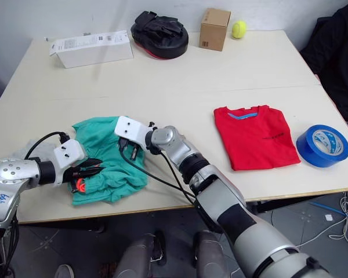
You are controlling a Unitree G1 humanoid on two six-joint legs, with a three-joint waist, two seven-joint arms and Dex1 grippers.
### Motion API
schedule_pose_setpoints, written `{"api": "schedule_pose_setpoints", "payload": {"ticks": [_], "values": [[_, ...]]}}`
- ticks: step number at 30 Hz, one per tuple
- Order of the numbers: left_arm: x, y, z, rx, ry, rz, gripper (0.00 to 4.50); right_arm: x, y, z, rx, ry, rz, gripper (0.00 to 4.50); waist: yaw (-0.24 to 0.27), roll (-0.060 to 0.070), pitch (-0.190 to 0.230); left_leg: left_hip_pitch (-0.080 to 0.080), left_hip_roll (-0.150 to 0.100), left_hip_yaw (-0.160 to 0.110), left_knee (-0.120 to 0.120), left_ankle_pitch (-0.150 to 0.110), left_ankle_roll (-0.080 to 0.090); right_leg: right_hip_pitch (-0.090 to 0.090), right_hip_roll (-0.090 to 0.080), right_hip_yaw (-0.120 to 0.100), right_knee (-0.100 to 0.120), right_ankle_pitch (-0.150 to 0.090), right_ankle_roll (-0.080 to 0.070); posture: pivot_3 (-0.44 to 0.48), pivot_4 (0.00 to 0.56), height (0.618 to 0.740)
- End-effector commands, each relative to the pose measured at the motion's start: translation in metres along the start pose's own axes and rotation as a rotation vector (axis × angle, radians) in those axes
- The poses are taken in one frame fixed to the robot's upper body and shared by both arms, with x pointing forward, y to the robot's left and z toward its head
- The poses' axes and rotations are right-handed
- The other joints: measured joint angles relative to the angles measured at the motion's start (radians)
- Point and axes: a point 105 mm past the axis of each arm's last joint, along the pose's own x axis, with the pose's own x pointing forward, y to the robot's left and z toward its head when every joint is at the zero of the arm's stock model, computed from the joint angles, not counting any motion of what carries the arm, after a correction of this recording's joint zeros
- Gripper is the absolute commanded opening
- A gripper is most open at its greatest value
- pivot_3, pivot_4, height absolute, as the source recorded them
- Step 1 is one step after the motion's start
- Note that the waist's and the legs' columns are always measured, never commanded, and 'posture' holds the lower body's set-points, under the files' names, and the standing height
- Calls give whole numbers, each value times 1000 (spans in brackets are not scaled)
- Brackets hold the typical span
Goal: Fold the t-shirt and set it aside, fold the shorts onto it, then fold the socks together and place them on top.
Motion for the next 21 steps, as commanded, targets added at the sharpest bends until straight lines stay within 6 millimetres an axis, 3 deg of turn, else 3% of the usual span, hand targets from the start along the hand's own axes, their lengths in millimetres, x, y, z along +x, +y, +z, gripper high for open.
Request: {"api": "schedule_pose_setpoints", "payload": {"ticks": [1, 7, 9, 13, 19, 21], "values": [[-1, 0, -3, -22, -4, 13, 1072, -13, -15, 15, 43, -85, 7, 0, 0, 0, 0, 0, 0, 0, 0, 0, 0, 0, 0, 0, 0, 0, 0, 0, 150, 740], [-15, 9, 25, -89, -188, 9, 1072, -56, 11, 34, 330, -189, 330, 0, 1, 0, 0, 0, 1, 0, 0, 1, 3, 0, 0, 0, 0, 0, 0, 0, 150, 740], [-25, 5, 42, -125, -294, -46, 1471, -69, 23, 31, 437, -154, 406, 382, 2, 0, 0, -1, 1, -1, 0, 1, 6, 0, 0, 0, 0, 0, 0, 0, 150, 740], [-40, 6, 53, -154, -343, -79, 2556, -84, 41, 26, 548, -83, 503, 1623, 2, 0, 0, -1, 1, -1, 0, 0, 4, 0, 0, -1, -1, 0, 0, 0, 150, 740], [-52, 10, 49, -139, -306, -63, 4443, -77, 46, 2, 692, 24, 479, 3702, 3, 0, 0, 0, 1, 0, 0, -2, 1, 0, 0, -1, -2, 0, -1, 0, 150, 740], [-53, 9, 49, -135, -296, -57, 4500, -69, 40, -4, 781, 40, 440, 4390, 3, 0, 0, -1, 1, 1, 0, -2, 1, 0, 0, 0, -2, 0, -1, 0, 150, 740]]}}
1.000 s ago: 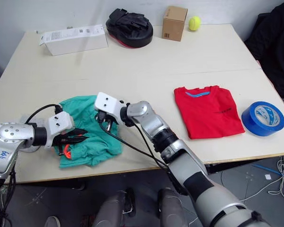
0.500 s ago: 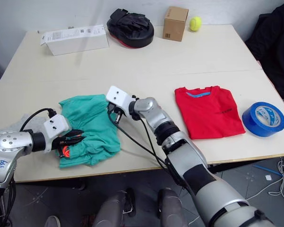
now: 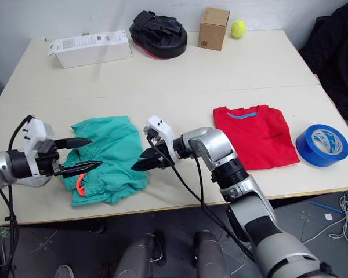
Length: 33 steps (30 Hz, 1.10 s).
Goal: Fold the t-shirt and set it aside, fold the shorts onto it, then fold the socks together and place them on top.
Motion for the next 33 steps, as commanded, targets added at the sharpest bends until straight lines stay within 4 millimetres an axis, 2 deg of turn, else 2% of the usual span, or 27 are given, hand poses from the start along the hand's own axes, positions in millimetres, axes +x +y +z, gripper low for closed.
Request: {"api": "schedule_pose_setpoints", "payload": {"ticks": [1, 5, 12, 20, 25, 28, 33], "values": [[-7, -3, 10, 46, -6, 9, 4500, 5, -11, 6, 115, -46, -33, 4451, -1, 0, 0, 0, 0, 0, 0, 0, 0, 0, 0, 0, 0, 0, 0, 0, 150, 740], [-8, -7, 7, 51, 4, 16, 4500, 11, -23, 6, 210, -61, -65, 4451, -4, 0, 0, 0, 0, 1, 0, 0, 0, 0, 0, 0, 0, 0, 0, 0, 150, 740], [-11, -8, 4, 55, 13, 30, 4500, 20, -14, 9, 356, -80, 14, 4451, -2, 0, 0, 1, 0, 2, 0, 0, 0, 0, 0, 1, 0, 0, -1, 0, 150, 740], [-9, -5, 8, 66, 5, 40, 4500, 64, 5, 10, 436, -65, 65, 4451, -29, 0, 0, 1, 1, 3, -3, -1, -2, -2, 1, 2, 0, 1, -1, 0, 150, 740], [-8, -5, 8, 76, 7, 45, 4500, 78, 2, 3, 483, -55, 23, 4451, -32, 0, 0, 6, 2, 8, -8, -1, -2, -2, 2, 6, 0, 1, -1, 0, 150, 740], [-8, -4, 9, 80, 8, 49, 4500, 78, -1, -1, 478, -48, 6, 3781, -32, -1, -1, 7, 2, 9, -8, -1, -2, -2, 2, 7, 0, 1, -1, 0, 150, 740], [-8, -2, 8, 86, 13, 52, 4500, 76, -5, -4, 442, -47, -11, 1990, -30, -1, -1, 6, 2, 10, -9, -1, -3, -3, 2, 9, -1, 1, -1, 0, 150, 740]]}}
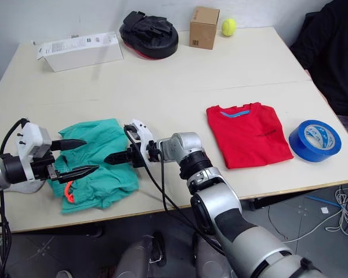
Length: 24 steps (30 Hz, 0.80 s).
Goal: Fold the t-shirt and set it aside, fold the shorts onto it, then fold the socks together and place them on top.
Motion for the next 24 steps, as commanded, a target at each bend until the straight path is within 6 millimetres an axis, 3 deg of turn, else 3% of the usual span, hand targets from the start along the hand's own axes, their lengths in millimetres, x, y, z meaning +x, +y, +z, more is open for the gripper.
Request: {"api": "schedule_pose_setpoints", "payload": {"ticks": [1, 6, 14, 24], "values": [[-2, 4, 9, 53, -10, 14, 4500, 4, -8, -16, 1, 53, -30, 1615, 0, 0, 0, 0, 0, 0, 0, 0, 0, 0, 0, 0, 0, 0, 0, 0, 150, 740], [2, 6, 11, 60, -18, 7, 4500, -4, -5, -9, -7, 35, -11, 12, 2, -2, -2, 1, 0, 1, -1, 1, -1, 0, 0, 0, 0, 1, -1, 0, 150, 740], [11, -2, 18, 45, -42, -79, 4500, -53, 5, 5, -112, 2, 10, 12, 35, -2, -2, -2, -1, 2, -1, 0, 2, -2, -2, 0, -4, 2, -1, 0, 150, 740], [37, -18, 29, 77, -90, -206, 4500, -171, 15, 13, -333, -48, -166, 12, 34, -2, -2, -17, 0, 3, 1, 3, 9, -14, 0, -2, -7, 3, 0, 0, 150, 740]]}}
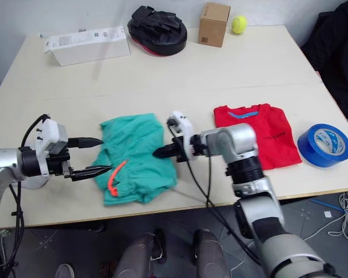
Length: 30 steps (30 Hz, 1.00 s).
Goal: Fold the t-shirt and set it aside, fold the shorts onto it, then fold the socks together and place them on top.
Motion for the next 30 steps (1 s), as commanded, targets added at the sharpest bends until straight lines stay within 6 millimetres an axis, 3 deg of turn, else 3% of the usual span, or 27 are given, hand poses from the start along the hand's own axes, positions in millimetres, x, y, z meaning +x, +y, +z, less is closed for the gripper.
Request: {"api": "schedule_pose_setpoints", "payload": {"ticks": [1, 7, 13, 22, 30], "values": [[5, -1, 13, 56, -38, -24, 4500, -40, 10, 9, -108, -31, -9, 12, 2, 0, 0, 0, 0, 1, 1, 0, 0, 0, 0, -1, 0, 0, 0, 0, 150, 740], [14, 0, 16, 73, -55, -50, 4500, -118, -13, 7, -223, 19, -210, 12, 13, 1, 1, -1, 1, 3, 9, -2, 5, 3, 0, -2, -3, 0, 0, 0, 150, 740], [19, 3, 18, 86, -66, -59, 4500, -181, -46, 12, -309, 92, -423, 12, 20, 2, 2, 0, 1, 8, 11, -2, 5, 4, -2, 1, -5, 3, 0, 0, 150, 740], [22, 5, 21, 100, -84, -51, 4500, -236, -95, 13, -399, 196, -735, 12, 26, 3, 2, -1, 1, 10, 10, 1, 8, 2, -2, 1, -5, 4, 0, 0, 150, 740], [22, 6, 19, 102, -80, -38, 4500, -273, -107, 14, -374, 149, -838, 12, 26, 4, 3, 0, 1, 12, 12, 1, 9, 2, -2, 2, -4, 4, 0, 0, 150, 740]]}}
